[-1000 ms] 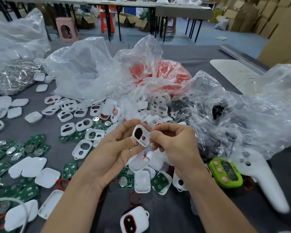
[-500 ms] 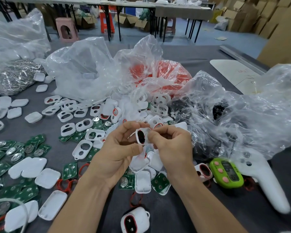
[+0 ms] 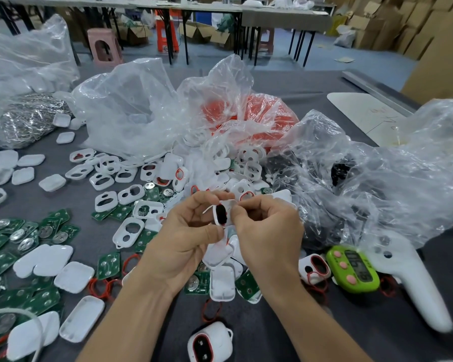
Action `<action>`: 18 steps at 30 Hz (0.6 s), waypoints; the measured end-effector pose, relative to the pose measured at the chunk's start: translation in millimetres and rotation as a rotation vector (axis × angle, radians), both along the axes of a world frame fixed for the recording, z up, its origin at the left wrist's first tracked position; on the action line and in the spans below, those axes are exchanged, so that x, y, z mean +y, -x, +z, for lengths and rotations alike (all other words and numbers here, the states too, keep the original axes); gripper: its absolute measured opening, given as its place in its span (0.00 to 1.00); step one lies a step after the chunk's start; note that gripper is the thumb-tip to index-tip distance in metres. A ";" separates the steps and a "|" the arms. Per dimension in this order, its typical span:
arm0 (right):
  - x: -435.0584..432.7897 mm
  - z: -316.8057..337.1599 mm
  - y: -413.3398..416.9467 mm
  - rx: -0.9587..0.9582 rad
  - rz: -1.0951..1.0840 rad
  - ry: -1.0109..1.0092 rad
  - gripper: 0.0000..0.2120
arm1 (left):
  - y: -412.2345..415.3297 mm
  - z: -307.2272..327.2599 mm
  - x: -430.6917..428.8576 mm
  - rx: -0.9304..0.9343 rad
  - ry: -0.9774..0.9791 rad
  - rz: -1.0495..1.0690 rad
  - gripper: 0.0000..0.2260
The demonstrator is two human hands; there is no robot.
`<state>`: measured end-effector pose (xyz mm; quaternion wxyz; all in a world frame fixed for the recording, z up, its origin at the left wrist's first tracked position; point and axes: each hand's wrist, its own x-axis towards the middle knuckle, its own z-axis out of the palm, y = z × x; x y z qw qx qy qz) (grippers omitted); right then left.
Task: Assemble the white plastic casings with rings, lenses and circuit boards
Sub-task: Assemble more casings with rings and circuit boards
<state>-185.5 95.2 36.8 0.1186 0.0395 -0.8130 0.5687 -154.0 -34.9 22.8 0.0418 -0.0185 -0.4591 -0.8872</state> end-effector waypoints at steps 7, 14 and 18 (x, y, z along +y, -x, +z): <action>2.4 -1.1 0.5 -0.025 0.008 0.070 0.09 | 0.2 -2.5 -2.2 0.030 -0.001 -0.016 0.20; 6.7 5.2 12.4 -0.327 0.301 0.302 0.05 | 0.4 -2.5 -5.3 0.095 -0.082 -0.065 0.19; 9.7 7.5 15.1 -0.371 0.280 0.355 0.10 | 0.7 -3.4 -4.7 0.078 -0.014 -0.015 0.21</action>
